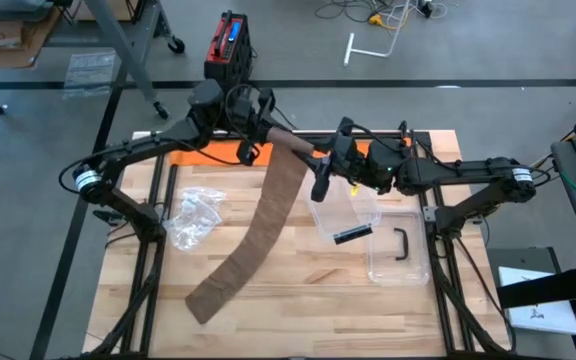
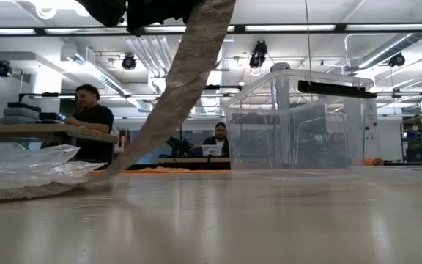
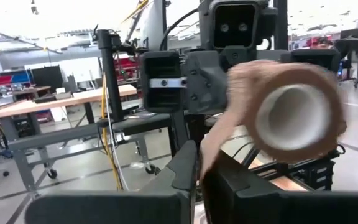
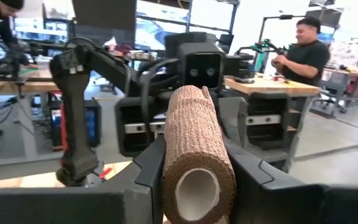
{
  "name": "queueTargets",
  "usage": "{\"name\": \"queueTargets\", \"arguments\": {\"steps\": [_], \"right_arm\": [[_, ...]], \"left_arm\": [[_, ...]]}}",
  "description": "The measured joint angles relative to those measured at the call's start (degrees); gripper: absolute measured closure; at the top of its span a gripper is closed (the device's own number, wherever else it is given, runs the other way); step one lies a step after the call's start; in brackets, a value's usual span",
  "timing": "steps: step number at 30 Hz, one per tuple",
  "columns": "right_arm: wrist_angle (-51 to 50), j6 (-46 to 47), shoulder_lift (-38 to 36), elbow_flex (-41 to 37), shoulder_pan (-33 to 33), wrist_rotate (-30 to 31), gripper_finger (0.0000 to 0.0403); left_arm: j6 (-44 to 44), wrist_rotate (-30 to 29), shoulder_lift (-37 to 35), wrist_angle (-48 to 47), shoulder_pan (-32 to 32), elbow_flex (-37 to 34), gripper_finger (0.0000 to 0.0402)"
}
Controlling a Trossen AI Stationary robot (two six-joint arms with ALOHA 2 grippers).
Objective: Roll bandage
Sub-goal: Roll the brown bandage
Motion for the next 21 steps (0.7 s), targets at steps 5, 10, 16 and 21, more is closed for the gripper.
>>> {"name": "queueTargets", "arguments": {"steps": [5, 10, 16, 21], "right_arm": [[1.8, 1.7, 0.0, 0.0, 0.0, -3.4, 0.0295], [3.4, 4.0, 0.0, 0.0, 0.0, -6.0, 0.0302], [3.5, 6.0, 0.0, 0.0, -0.1, -7.4, 0.0298], [3.8, 6.1, -0.2, 0.0, -0.1, -8.1, 0.0304]], "left_arm": [[-0.8, -1.1, 0.0, 0.0, 0.3, 0.0, 0.04], [-0.8, -1.1, 1.1, 0.0, 0.4, -0.1, 0.0401], [-0.2, -2.3, 1.9, -0.3, 0.7, -0.6, 0.0401], [-0.2, -2.3, 1.9, -1.5, 1.4, -0.9, 0.0401]]}}
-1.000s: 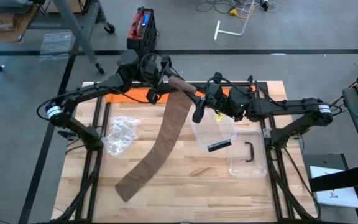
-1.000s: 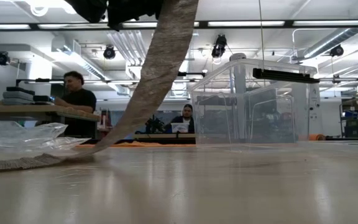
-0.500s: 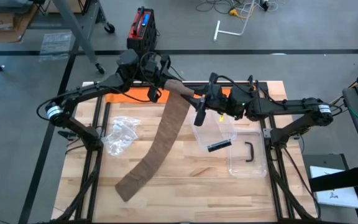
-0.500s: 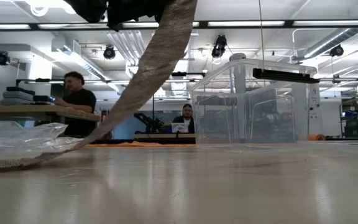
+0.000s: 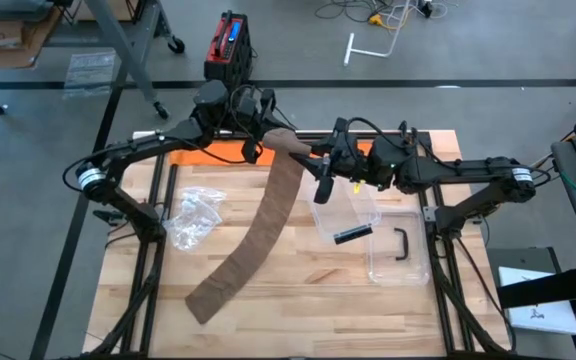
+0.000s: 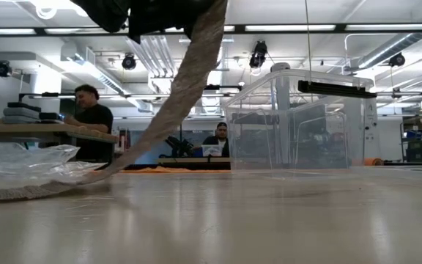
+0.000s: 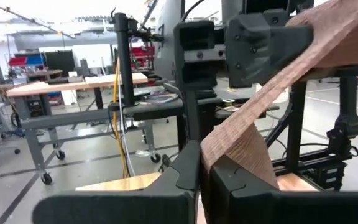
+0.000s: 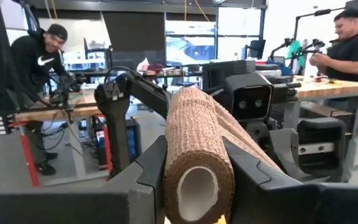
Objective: Roll bandage
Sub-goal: Roll the brown bandage
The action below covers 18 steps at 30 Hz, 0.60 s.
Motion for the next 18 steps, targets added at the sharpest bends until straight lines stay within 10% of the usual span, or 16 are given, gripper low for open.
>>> {"name": "queueTargets", "arguments": {"steps": [18], "right_arm": [[-1.9, -12.4, -0.2, 0.0, 0.1, 13.4, 0.0305]], "left_arm": [[-3.3, 6.2, -1.4, -0.4, 0.1, -0.2, 0.0401]]}}
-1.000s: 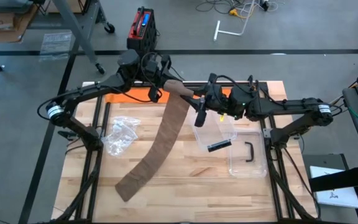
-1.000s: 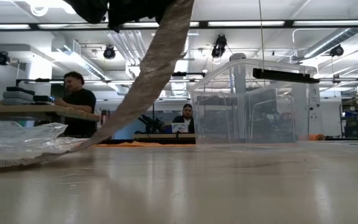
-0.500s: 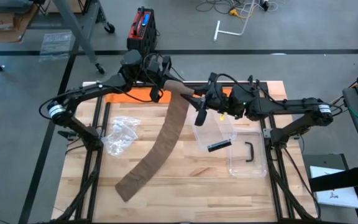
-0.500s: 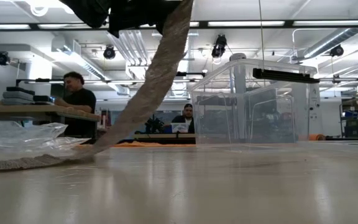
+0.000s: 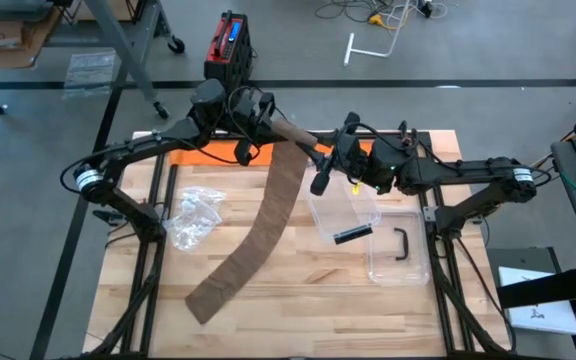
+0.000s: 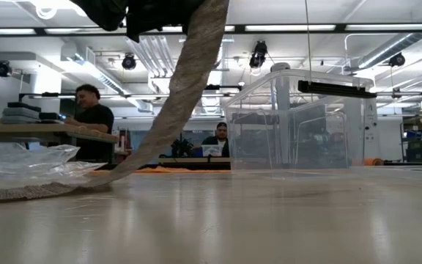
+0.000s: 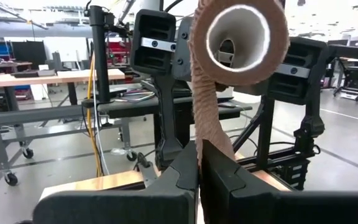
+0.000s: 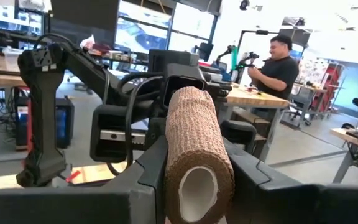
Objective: Roll bandage
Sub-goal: Roll the brown bandage
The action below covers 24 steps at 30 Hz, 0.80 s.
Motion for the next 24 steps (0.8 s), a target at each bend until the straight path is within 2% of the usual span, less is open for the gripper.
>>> {"name": "queueTargets", "arguments": {"steps": [4, 7, 11, 19, 24], "right_arm": [[0.0, 0.4, 0.0, 0.0, 0.0, -1.6, 0.0308], [0.1, 0.4, 0.0, 0.0, 0.0, -1.6, 0.031], [-0.6, -1.2, 0.0, 0.1, 0.0, -1.6, 0.0306], [-0.7, 1.7, -0.1, 0.1, 0.0, -4.5, 0.031], [-0.7, 4.6, -0.1, 0.1, 0.0, -6.2, 0.0307]], "left_arm": [[0.0, 0.2, 0.0, 0.0, 0.0, 0.0, 0.0398], [-0.3, 0.3, -0.1, 0.0, 0.0, 0.0, 0.038], [0.7, 0.8, -1.0, 0.0, 1.0, 0.0, 0.0329], [9.8, 0.2, -5.8, 0.2, 1.9, 0.1, 0.0206], [10.5, 0.2, -6.4, -0.4, 1.5, 0.1, 0.0175]]}}
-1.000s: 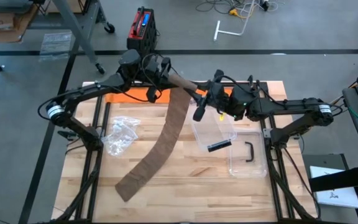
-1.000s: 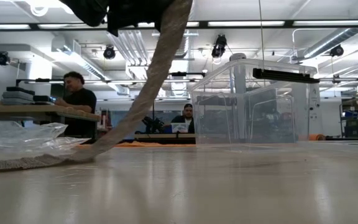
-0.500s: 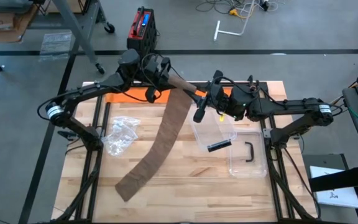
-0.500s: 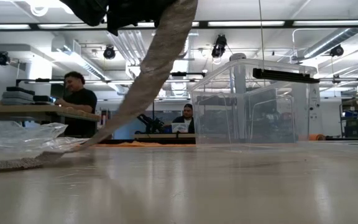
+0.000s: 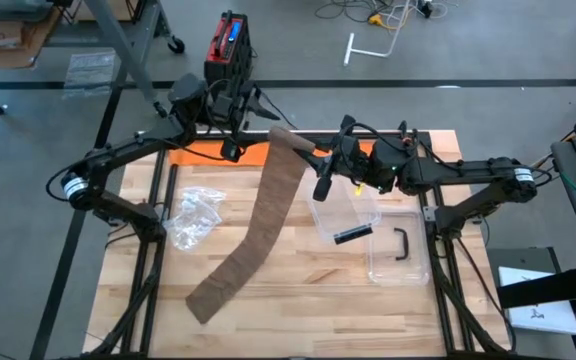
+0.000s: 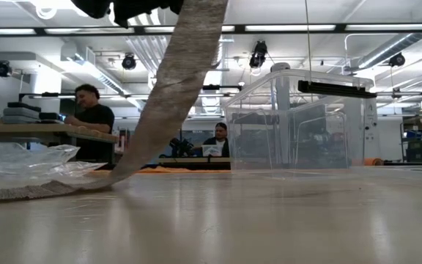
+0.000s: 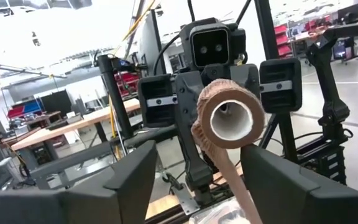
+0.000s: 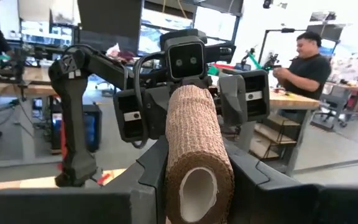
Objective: Roll bandage
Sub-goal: Roll the brown bandage
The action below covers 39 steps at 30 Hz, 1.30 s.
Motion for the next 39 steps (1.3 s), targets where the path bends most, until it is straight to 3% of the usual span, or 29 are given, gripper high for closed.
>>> {"name": "queueTargets", "arguments": {"steps": [4, 10, 19, 22, 27, 39], "right_arm": [[0.0, 3.1, 0.0, 0.0, 0.0, -2.0, 0.0312], [-0.3, 7.5, 0.0, 0.0, 0.0, -2.8, 0.0307], [-1.2, 13.6, 0.0, 0.0, -0.1, -5.4, 0.0309], [-2.1, 16.6, 0.1, -0.1, 0.0, -8.5, 0.0309], [-2.1, 20.7, 0.0, -0.1, -0.1, -13.8, 0.0313], [1.9, 18.5, 0.0, -0.1, 0.0, -22.3, 0.0313]], "left_arm": [[1.6, 0.2, 0.3, -0.3, -0.6, 0.0, 0.0188], [4.0, 0.0, 0.7, -0.3, -2.6, 0.0, 0.0244], [3.2, -2.3, 0.7, -0.3, -3.1, 0.0, 0.0392], [3.3, -5.2, 0.7, -0.4, -3.1, 0.0, 0.0396], [3.4, -5.1, 0.7, -0.4, -3.1, 0.0, 0.0401], [3.3, -5.8, 0.8, -3.3, -3.3, -1.1, 0.0401]]}}
